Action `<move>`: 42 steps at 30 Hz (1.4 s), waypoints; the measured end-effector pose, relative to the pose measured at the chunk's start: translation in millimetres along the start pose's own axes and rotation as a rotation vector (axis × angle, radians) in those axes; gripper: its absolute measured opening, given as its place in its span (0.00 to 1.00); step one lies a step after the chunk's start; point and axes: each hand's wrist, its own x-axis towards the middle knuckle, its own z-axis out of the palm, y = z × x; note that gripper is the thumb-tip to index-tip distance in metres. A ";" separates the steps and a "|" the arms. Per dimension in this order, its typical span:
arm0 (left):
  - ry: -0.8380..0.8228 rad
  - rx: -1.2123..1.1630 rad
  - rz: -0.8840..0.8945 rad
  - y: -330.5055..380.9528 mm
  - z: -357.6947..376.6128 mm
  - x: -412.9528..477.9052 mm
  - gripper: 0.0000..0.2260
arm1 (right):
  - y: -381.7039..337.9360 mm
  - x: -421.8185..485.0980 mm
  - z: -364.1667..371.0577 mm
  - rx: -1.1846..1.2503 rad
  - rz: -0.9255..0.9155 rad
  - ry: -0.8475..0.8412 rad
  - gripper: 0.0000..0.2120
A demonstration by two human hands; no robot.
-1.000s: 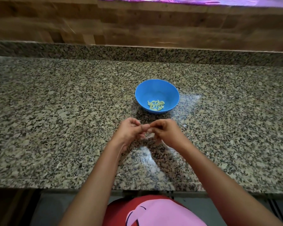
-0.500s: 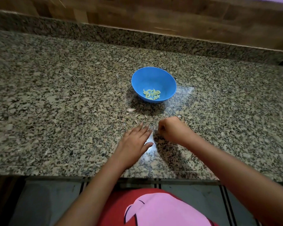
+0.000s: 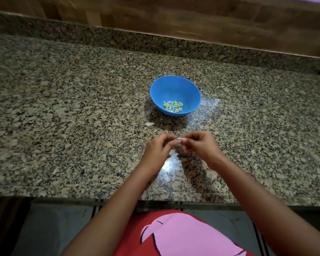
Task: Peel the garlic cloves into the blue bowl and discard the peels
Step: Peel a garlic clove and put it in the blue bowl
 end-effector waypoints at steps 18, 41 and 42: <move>0.075 -0.397 -0.313 24.0 -8.1 24.0 0.08 | -5.8 -0.5 12.7 -0.169 -0.134 0.024 0.07; 0.142 -0.261 -0.313 26.4 2.5 22.1 0.06 | 0.6 -4.5 22.0 -0.008 -0.173 0.249 0.06; 0.086 -0.425 -0.397 29.0 -1.8 22.7 0.05 | 1.7 -7.3 22.2 -0.118 -0.246 0.253 0.06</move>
